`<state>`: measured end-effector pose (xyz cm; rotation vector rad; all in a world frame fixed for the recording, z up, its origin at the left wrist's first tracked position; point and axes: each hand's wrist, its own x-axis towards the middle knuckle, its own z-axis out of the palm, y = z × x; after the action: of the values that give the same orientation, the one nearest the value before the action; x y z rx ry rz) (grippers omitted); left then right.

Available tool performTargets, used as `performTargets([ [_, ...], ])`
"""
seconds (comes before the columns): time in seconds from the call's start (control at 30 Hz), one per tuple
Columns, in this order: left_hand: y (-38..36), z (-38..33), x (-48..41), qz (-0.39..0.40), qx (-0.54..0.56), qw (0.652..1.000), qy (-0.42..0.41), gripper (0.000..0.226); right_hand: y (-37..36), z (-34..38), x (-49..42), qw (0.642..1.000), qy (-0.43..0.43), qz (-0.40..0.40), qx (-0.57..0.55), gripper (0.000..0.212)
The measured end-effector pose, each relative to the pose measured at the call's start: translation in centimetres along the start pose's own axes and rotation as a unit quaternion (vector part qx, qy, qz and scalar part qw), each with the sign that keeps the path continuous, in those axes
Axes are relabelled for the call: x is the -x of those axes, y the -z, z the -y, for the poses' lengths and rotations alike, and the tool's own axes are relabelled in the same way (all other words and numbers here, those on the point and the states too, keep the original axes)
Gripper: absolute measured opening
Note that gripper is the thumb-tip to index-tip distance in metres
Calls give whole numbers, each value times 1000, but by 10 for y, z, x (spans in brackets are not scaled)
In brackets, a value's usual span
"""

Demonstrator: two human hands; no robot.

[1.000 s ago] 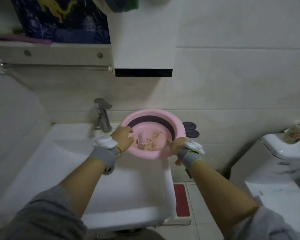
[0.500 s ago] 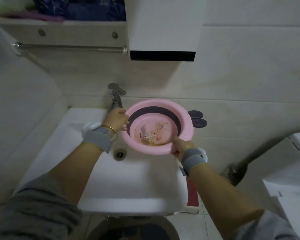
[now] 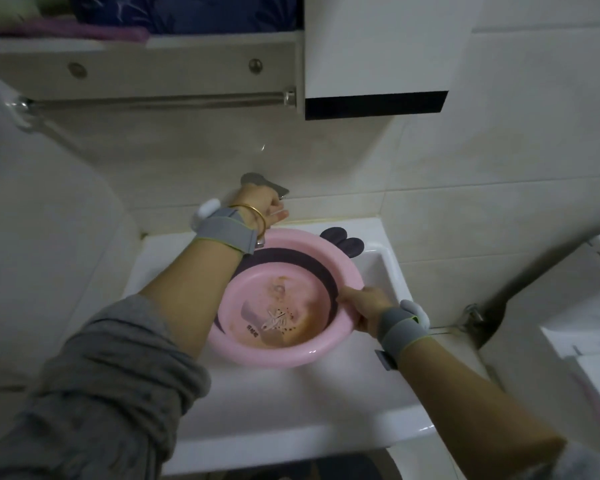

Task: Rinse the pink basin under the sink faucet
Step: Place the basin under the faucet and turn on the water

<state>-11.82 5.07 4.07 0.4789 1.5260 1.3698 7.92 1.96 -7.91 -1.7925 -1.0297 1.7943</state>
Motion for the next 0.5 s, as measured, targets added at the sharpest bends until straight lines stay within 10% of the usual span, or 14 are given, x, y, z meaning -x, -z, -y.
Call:
performTargets([
  [0.5, 12, -17, -6, 24, -1, 1000, 0, 47, -25, -1, 15, 1000, -2, -9, 13, 20],
])
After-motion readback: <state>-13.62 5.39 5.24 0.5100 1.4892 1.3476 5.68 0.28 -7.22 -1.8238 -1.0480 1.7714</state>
